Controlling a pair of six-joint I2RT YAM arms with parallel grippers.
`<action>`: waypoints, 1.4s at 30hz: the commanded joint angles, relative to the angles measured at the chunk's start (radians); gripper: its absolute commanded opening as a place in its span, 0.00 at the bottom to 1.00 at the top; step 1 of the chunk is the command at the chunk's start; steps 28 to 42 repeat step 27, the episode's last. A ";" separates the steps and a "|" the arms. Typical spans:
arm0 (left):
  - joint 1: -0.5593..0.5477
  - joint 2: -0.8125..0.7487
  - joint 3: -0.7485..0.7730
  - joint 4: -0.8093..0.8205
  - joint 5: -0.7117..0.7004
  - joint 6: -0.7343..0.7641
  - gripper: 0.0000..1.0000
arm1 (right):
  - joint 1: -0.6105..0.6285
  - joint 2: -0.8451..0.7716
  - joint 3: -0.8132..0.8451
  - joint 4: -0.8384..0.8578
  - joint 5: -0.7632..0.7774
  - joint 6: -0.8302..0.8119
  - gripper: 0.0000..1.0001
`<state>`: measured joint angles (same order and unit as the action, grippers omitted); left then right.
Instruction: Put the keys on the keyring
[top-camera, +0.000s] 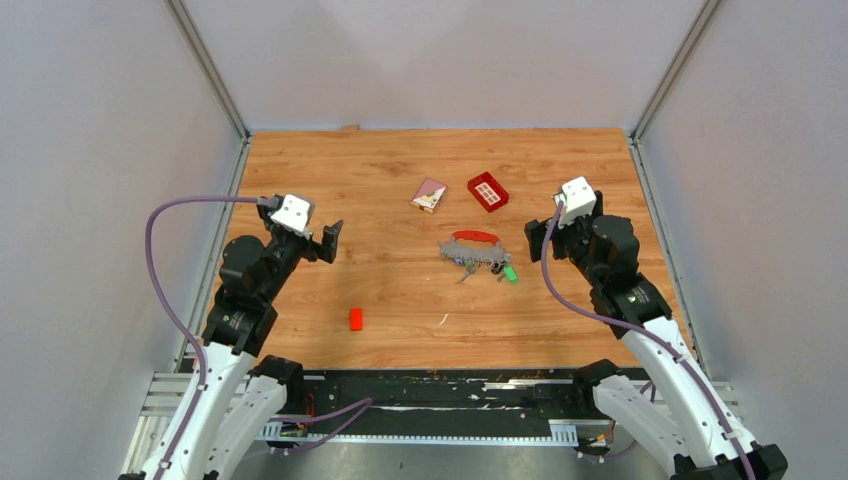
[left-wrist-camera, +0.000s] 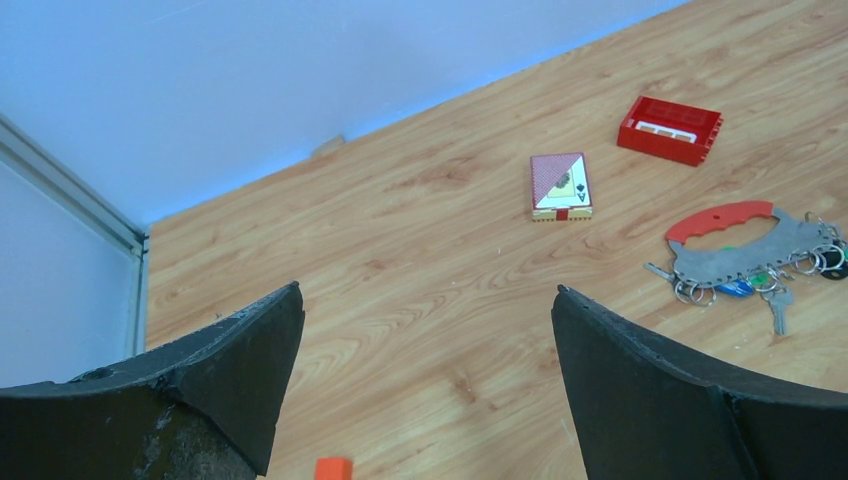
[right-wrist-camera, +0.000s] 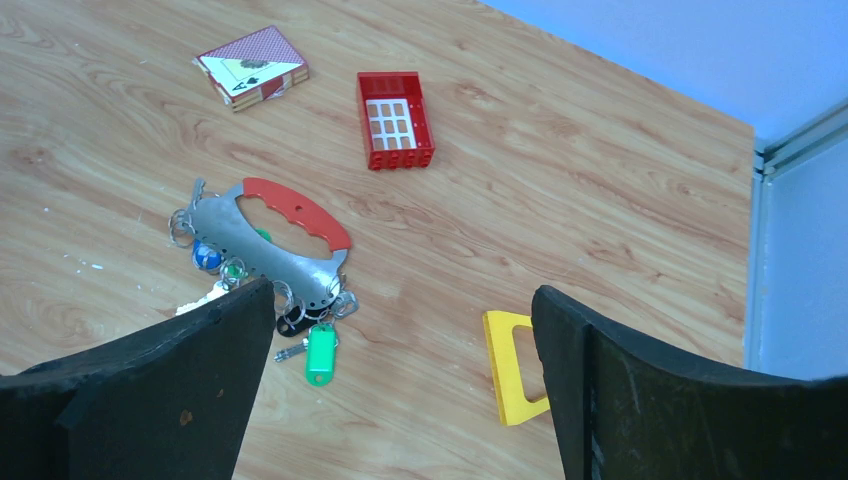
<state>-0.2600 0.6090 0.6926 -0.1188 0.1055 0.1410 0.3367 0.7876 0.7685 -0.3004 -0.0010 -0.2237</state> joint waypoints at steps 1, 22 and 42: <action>0.005 -0.045 -0.045 0.009 0.014 -0.034 1.00 | -0.008 -0.066 -0.018 0.072 0.062 -0.019 1.00; 0.006 -0.029 -0.036 -0.051 -0.030 0.020 1.00 | -0.010 -0.161 -0.034 0.064 0.016 -0.038 1.00; 0.007 -0.031 -0.032 -0.058 -0.028 0.020 1.00 | -0.010 -0.158 -0.032 0.061 0.017 -0.034 1.00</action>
